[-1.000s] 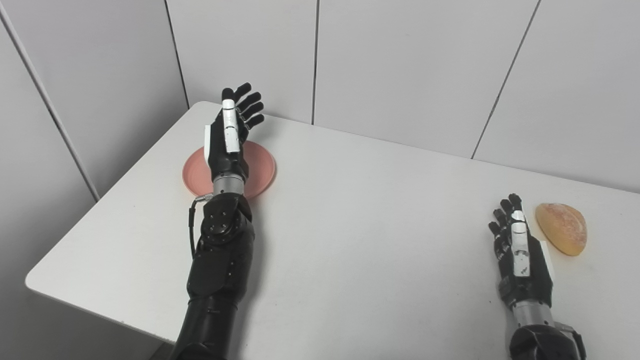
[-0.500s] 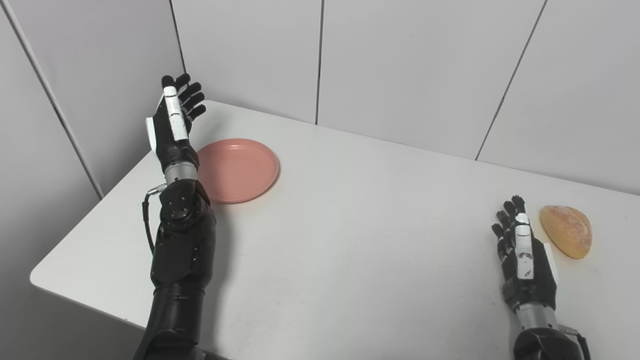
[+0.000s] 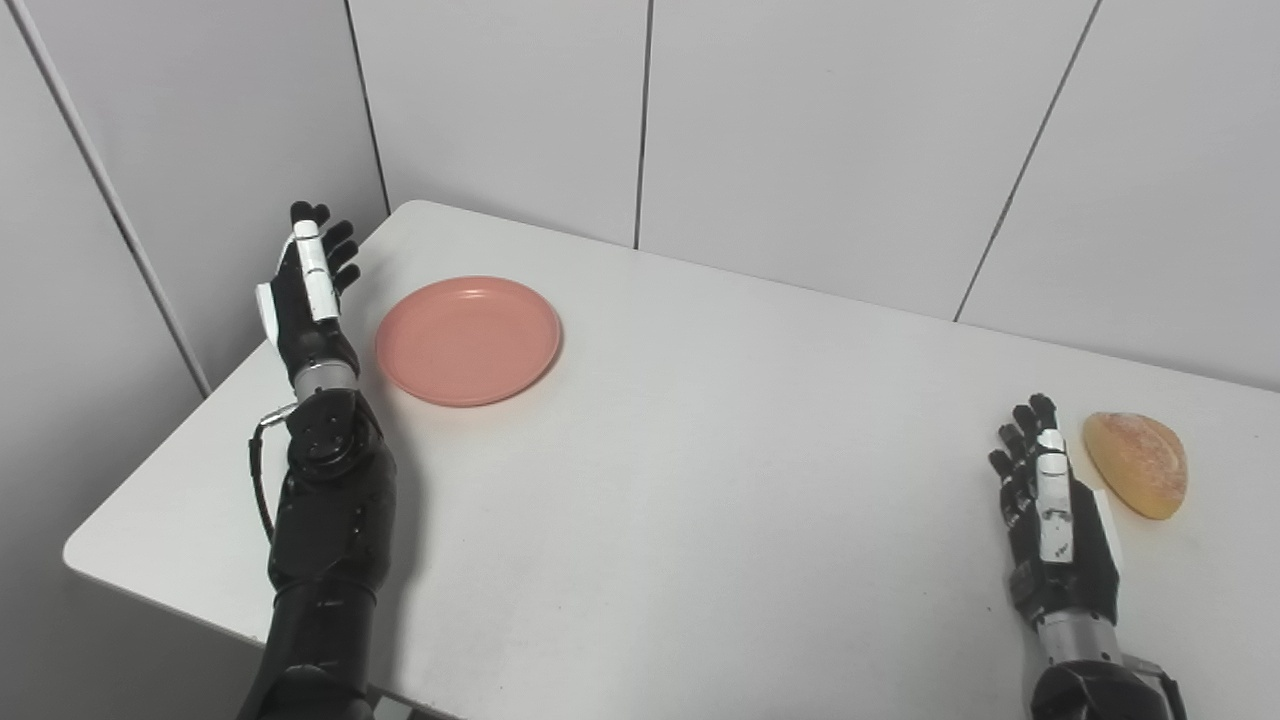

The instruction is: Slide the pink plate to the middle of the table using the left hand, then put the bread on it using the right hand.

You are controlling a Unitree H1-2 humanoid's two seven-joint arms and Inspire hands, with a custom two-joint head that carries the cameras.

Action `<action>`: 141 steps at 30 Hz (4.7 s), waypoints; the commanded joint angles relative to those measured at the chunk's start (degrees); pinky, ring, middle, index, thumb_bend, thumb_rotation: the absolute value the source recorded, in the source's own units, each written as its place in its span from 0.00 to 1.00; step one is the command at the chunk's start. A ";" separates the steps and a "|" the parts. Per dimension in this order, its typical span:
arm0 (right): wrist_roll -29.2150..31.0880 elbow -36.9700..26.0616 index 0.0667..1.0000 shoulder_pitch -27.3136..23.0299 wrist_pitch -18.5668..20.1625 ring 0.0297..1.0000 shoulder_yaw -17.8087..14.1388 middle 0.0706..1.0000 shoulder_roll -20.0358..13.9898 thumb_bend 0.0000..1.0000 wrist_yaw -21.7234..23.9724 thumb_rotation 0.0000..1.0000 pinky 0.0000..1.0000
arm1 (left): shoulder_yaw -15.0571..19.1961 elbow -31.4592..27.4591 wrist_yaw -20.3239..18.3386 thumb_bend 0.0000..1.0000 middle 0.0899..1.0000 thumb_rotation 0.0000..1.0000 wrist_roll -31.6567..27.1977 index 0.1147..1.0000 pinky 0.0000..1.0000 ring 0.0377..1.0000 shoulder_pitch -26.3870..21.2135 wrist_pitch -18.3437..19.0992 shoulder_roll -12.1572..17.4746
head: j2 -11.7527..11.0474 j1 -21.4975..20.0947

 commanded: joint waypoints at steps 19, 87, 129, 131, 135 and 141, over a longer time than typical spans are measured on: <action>0.14 -1.06 1.00 -0.44 -0.58 1.00 -0.16 1.00 -0.02 0.80 0.14 0.93 1.00 | -1.98 6.22 -2.58 0.64 0.81 1.00 -1.98 0.80 0.86 0.84 -2.56 -1.14 0.29 | 0.32 0.24; -2.78 -4.43 1.00 -0.83 0.15 1.00 0.59 1.00 3.60 0.70 -4.12 0.95 1.00 | -21.63 4.99 -18.04 0.57 0.83 1.00 -2.90 0.81 0.85 0.86 -1.45 4.98 -14.22 | 3.93 -17.01; -8.26 -5.04 1.00 -1.57 0.73 1.00 4.20 1.00 6.78 0.68 -7.29 1.00 1.00 | -25.94 -4.60 -23.37 0.59 0.92 1.00 -1.30 0.91 0.96 0.94 5.13 6.45 -16.57 | 4.48 -28.31; -9.06 -4.00 1.00 -2.22 -1.44 1.00 3.79 1.00 6.84 0.67 -8.40 0.99 1.00 | -25.57 -2.69 -23.80 0.59 0.95 1.00 -1.31 0.95 0.97 0.96 4.67 4.45 -15.95 | 4.45 -28.66; -11.27 -3.44 1.00 -3.22 -2.65 1.00 3.52 1.00 6.14 0.70 -10.43 0.97 1.00 | -25.43 -1.07 -23.91 0.58 0.98 1.00 -0.38 0.98 1.00 0.98 4.28 2.08 -15.24 | 4.43 -29.08; -18.79 -2.02 1.00 -5.78 -6.54 1.00 3.13 1.00 2.64 0.72 -15.67 0.95 1.00 | -25.28 0.26 -23.35 0.57 0.99 1.00 0.59 0.98 1.00 0.99 3.73 0.01 -15.00 | 4.21 -29.53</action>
